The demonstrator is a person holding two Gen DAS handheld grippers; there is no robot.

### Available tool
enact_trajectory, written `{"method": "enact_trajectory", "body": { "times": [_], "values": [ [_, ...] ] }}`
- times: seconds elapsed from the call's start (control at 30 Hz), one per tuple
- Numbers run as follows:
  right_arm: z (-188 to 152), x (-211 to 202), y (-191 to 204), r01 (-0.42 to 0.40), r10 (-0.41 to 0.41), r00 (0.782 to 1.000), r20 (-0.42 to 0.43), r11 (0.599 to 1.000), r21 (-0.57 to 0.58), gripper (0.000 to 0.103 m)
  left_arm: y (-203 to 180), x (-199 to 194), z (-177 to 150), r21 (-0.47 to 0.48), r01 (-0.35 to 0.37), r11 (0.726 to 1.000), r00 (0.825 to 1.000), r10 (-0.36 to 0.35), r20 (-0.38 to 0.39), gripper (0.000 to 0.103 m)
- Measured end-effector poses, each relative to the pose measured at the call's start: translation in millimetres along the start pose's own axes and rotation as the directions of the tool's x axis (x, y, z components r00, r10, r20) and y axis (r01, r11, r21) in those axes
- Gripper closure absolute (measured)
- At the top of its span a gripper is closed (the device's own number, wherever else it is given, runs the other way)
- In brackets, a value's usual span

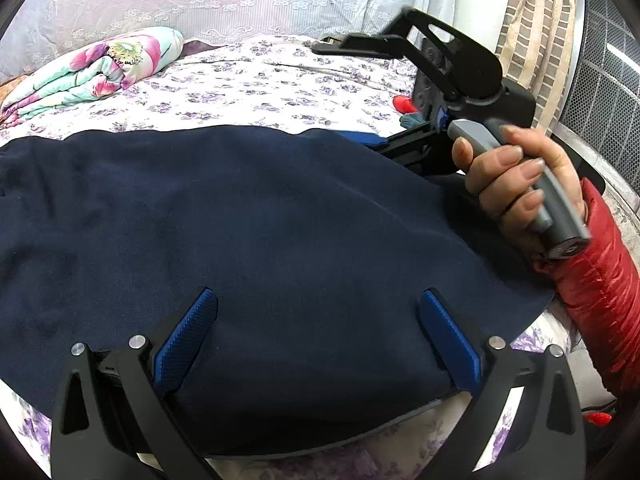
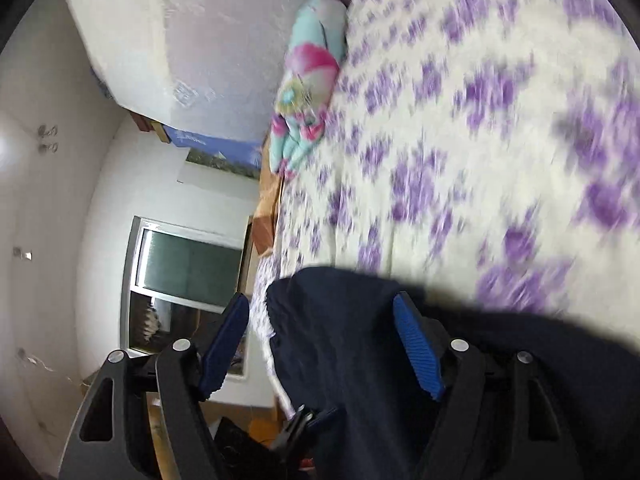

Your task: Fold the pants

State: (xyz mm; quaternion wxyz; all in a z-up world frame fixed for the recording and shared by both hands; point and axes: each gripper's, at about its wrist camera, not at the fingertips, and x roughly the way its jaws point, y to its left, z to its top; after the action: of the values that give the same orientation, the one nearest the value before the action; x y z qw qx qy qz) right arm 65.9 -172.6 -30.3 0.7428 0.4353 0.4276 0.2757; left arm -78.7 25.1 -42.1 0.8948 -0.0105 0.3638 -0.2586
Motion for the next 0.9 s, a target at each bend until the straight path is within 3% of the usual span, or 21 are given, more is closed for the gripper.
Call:
{"method": "enact_trajectory", "body": {
  "times": [0.07,0.17,0.23,0.33,0.37,0.43,0.53,0.57,0.6,0.63,0.67,0.73,0.77,0.83,0.9],
  "values": [
    [-0.2,-6.2,0.9,0.053,-0.053,0.999,0.001,0.998,-0.041,0.028,0.3,-0.2,-0.5,0.000,0.001,1.000,1.000,-0.001,0.000,0.005],
    [-5.7,4.7,1.0,0.118,-0.125,0.988,-0.088,0.989,-0.086,0.044,0.7,-0.4,-0.6,-0.004,0.003,1.000,1.000,-0.003,0.003,0.005],
    [-7.1,18.2,-1.8,0.120,-0.132,0.983,-0.131,0.988,-0.095,0.063,1.0,-0.3,-0.5,-0.005,0.004,1.000,1.000,-0.004,0.004,0.005],
    [-3.6,24.1,-11.4,0.099,-0.107,0.986,-0.128,0.993,-0.071,0.070,1.6,-0.3,-0.6,-0.005,0.006,1.000,1.000,-0.006,0.004,0.005],
    [-3.7,21.7,-14.5,0.083,-0.088,0.990,-0.109,0.995,-0.054,0.073,1.6,-0.3,-0.6,-0.005,0.005,1.000,1.000,-0.005,0.004,0.005],
    [-6.7,14.9,-9.9,0.074,-0.080,0.994,-0.074,0.994,-0.080,0.094,1.2,-0.6,-1.2,-0.004,0.005,1.000,1.000,-0.005,0.004,0.005],
    [-4.9,-2.3,31.6,0.086,-0.077,0.996,0.047,0.967,-0.239,0.096,0.6,-0.4,-1.2,-0.005,0.005,1.000,1.000,-0.005,0.004,0.005],
    [-2.0,-5.0,48.2,0.108,-0.085,0.993,0.086,0.945,-0.308,0.096,0.4,-0.4,-1.3,-0.004,0.004,1.000,1.000,-0.004,0.003,0.005],
    [3.2,-4.5,60.8,0.146,-0.109,0.987,0.120,0.919,-0.366,0.103,-0.4,0.2,-0.9,-0.002,0.000,1.000,1.000,0.000,0.001,0.005],
    [9.3,-1.2,66.4,0.224,-0.174,0.972,0.158,0.887,-0.404,0.103,-0.7,0.6,-0.9,-0.001,-0.003,1.000,1.000,0.003,-0.001,0.005],
    [19.0,5.1,65.1,0.382,-0.312,0.923,0.228,0.818,-0.431,0.103,-0.8,0.8,-0.9,0.000,-0.004,1.000,1.000,0.004,-0.002,0.005],
    [33.2,11.9,47.0,0.503,-0.435,0.864,0.254,0.769,-0.395,0.103,-1.0,0.9,-0.7,0.001,-0.005,1.000,1.000,0.005,-0.003,0.005],
    [38.5,9.2,30.4,0.472,-0.425,0.881,0.208,0.815,-0.335,0.103,-0.8,0.8,-0.7,0.000,-0.004,1.000,1.000,0.004,-0.002,0.005],
    [37.3,5.9,17.0,0.348,-0.330,0.937,0.113,0.900,-0.262,0.099,-0.1,0.5,-0.7,-0.001,0.000,1.000,1.000,0.000,0.000,0.005],
    [27.3,1.7,18.1,0.261,-0.257,0.965,0.051,0.931,-0.256,0.098,0.4,0.7,-0.3,-0.003,0.002,1.000,1.000,-0.002,0.000,0.005]
  ]
}}
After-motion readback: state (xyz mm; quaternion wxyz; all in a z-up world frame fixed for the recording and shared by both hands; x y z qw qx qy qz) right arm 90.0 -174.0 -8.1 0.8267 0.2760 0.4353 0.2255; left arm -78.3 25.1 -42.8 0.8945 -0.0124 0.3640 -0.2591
